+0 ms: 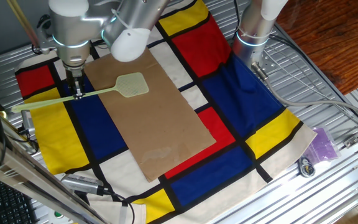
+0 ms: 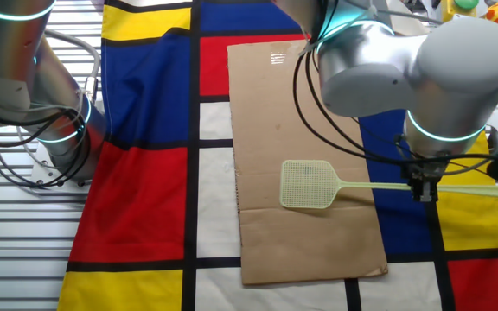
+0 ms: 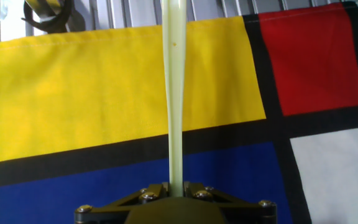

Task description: Swat with a flyswatter

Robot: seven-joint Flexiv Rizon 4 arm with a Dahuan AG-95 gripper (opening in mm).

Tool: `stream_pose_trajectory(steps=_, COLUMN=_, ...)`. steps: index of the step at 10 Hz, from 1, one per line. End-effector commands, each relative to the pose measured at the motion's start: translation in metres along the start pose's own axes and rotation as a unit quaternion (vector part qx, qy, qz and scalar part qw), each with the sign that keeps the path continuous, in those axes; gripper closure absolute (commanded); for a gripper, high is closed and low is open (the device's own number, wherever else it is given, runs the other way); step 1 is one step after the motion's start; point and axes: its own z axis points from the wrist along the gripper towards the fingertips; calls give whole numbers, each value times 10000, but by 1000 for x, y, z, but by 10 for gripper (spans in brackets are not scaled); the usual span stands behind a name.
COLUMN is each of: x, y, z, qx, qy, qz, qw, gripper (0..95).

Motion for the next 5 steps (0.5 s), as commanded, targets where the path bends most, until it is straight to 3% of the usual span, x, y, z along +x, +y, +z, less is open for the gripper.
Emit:
stream_pose_trajectory(steps=1, x=-1, y=0, z=-2, qx=-67, qy=135, qz=-27, qw=9999, gripper=950)
stream_pose_trajectory(steps=2, x=-4, y=-1, z=-7, qx=-194, qy=456, qz=-42, qw=9988, gripper=950)
stream_pose_trajectory(steps=4, x=-15, y=0, z=-20, qx=-184, qy=838, qz=-25, qw=9963, gripper=950)
stream_pose_trajectory(steps=5, x=-18, y=1, z=-22, qx=-166, qy=819, qz=41, qw=9965, gripper=950)
